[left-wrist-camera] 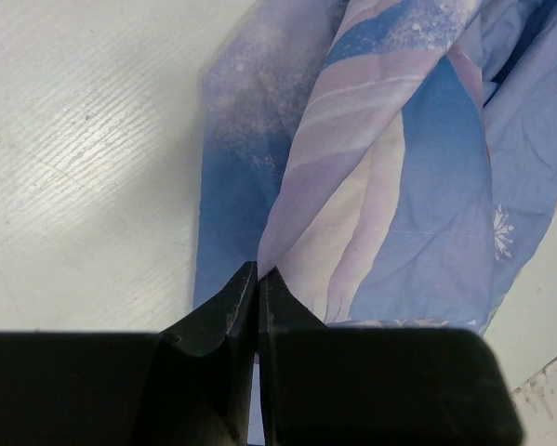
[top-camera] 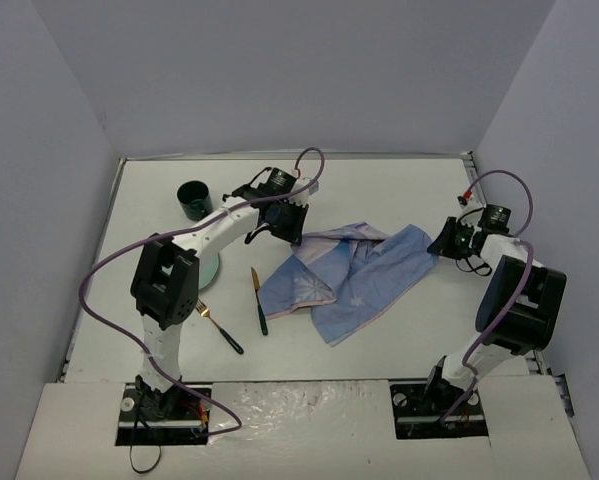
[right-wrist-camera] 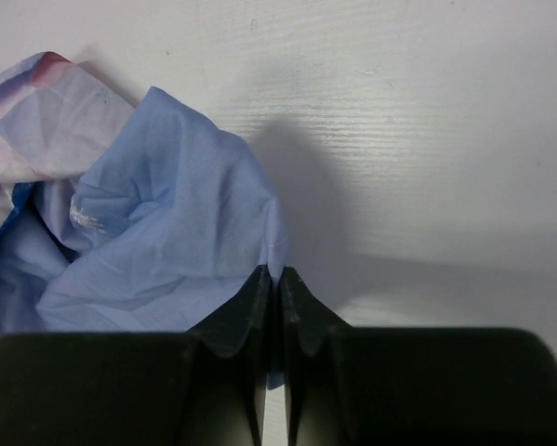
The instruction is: Set the dinner table for one person
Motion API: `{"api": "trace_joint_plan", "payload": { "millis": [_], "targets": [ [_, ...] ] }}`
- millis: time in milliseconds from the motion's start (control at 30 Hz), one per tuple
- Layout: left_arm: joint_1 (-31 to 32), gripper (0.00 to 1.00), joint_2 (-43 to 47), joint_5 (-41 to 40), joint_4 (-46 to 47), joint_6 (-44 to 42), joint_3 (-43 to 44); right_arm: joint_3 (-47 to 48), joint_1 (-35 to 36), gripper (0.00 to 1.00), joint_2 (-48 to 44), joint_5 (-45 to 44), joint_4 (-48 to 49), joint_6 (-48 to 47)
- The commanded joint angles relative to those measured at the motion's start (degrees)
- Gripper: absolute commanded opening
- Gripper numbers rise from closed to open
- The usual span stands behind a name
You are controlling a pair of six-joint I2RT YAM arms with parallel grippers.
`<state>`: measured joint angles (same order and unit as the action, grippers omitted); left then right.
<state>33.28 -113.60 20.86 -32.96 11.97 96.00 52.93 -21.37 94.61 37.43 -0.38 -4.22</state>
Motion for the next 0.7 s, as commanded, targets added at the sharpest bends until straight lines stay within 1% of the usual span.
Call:
{"api": "trace_joint_plan", "payload": {
  "millis": [0, 67, 167, 267, 300, 433, 567, 667],
  "targets": [
    [-2.1, 0.00, 2.5, -2.0, -0.6, -0.8, 5.9, 1.7, 1.1, 0.00, -9.0, -6.2, 0.6, 1.1],
    [-3.3, 0.00, 3.4, -3.7, -1.9, -1.0, 8.5, 3.7, 1.6, 0.00, -12.1, -8.2, 0.1, 1.4],
    [-5.1, 0.00, 4.4, -6.5, -5.4, -1.3, 14.7, 8.7, 1.7, 0.00, -16.8, -11.3, -1.7, 2.0],
    [-7.0, 0.00, 4.9, -8.7, -9.5, -1.3, 21.5, 13.9, 1.7, 0.00, -19.5, -15.2, -2.3, 2.9],
    [-7.5, 0.00, 5.0, -9.4, -10.7, -1.2, 25.7, 17.0, 1.7, 0.00, -20.2, -16.1, -2.3, 3.2],
    [-10.4, 0.00, 6.5, -14.4, -15.8, -1.8, 37.2, 25.9, 1.6, 0.00, -23.2, -20.4, -2.3, 3.8],
    [-11.3, 0.00, 9.9, -16.9, -16.1, -2.6, 41.6, 33.3, 1.6, 0.00, -23.2, -21.7, -2.6, 4.1],
    [-11.3, 0.00, 12.8, -16.8, -15.5, -2.7, 42.0, 36.5, 1.6, 0.00, -23.2, -22.4, -2.8, 4.2]
  ]
}}
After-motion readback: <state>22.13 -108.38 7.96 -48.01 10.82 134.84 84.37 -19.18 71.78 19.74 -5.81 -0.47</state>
